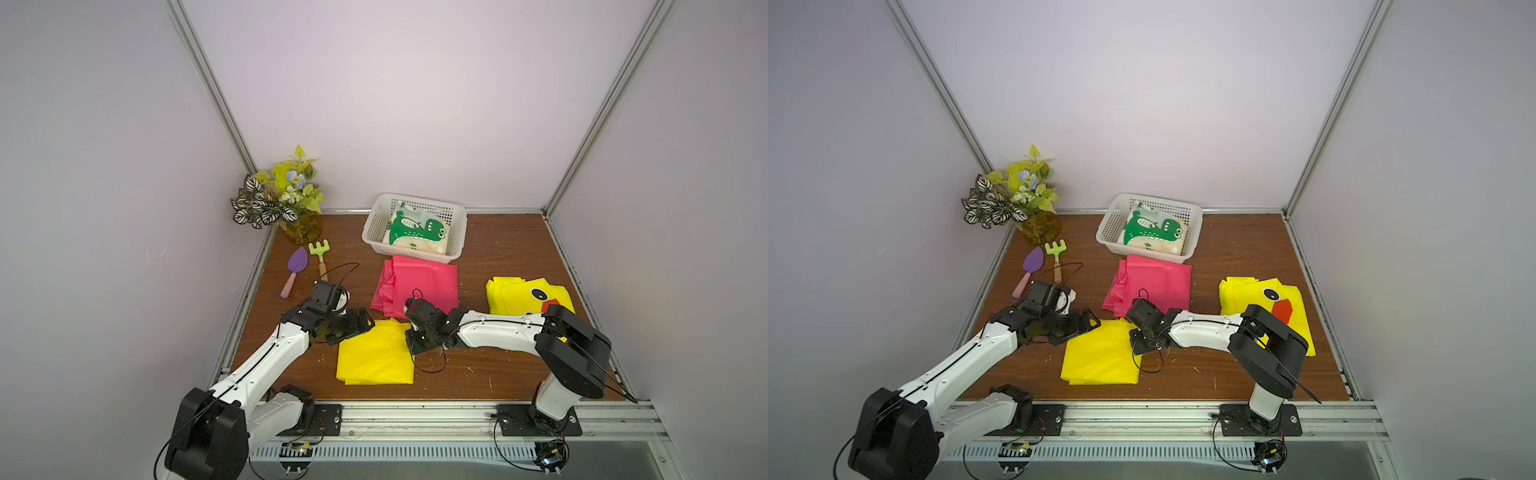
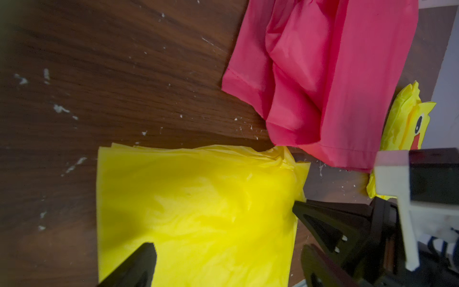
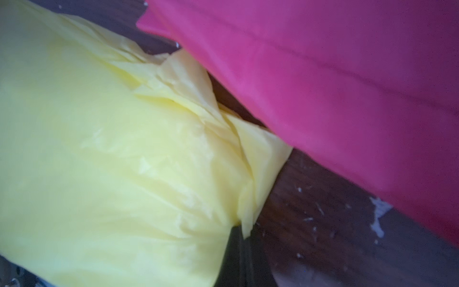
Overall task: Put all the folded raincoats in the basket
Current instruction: Pick up the raincoat from the center of the board.
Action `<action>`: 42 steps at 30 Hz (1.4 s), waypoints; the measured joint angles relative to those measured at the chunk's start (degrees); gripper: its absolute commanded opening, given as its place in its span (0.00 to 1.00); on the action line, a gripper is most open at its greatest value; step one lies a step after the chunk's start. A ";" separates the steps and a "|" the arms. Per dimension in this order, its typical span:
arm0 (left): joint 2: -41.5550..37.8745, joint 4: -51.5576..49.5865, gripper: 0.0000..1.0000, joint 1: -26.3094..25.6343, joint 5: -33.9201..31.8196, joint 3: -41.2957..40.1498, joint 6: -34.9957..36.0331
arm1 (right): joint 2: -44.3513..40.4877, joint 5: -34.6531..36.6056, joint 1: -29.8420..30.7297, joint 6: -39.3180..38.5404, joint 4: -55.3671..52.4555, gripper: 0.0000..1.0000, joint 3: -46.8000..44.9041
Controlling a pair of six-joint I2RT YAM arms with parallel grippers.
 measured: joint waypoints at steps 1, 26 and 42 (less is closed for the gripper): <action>-0.04 -0.70 0.95 0.00 -0.57 0.66 -0.02 | 0.00 0.02 0.00 0.00 0.07 0.00 0.00; -4.07 -6.45 0.98 -2.01 -4.13 -3.63 0.22 | -4.57 -0.61 -0.70 -0.83 1.55 0.00 -5.55; 1.16 3.89 0.92 -10.34 -4.94 -6.05 -5.01 | -7.45 -1.31 -0.76 0.09 2.34 0.00 -8.74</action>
